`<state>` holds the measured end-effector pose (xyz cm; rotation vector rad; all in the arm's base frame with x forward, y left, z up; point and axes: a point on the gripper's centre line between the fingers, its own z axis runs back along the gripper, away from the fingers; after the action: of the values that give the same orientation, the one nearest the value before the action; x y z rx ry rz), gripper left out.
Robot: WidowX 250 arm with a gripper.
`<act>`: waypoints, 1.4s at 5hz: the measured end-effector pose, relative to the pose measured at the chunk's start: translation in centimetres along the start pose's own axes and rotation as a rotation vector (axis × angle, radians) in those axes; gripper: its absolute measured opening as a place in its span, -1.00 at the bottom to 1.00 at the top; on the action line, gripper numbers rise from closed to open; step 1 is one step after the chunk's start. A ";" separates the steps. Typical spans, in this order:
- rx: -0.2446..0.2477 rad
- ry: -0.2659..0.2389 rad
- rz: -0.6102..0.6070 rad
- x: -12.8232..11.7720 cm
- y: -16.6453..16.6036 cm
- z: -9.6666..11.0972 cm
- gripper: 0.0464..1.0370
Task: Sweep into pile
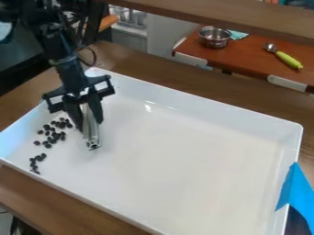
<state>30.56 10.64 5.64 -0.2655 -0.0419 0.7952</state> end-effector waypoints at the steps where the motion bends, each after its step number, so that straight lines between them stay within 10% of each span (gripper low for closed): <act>1: -0.002 -0.005 -0.010 -1.0 0.7 0.0 -0.32; 5: -0.155 -0.049 -0.008 -2.8 -3.9 2.6 -0.32; 7: -0.160 -0.142 0.025 -1.6 -6.8 0.4 -0.32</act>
<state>34.13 4.99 7.89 -0.3615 -0.2368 0.8354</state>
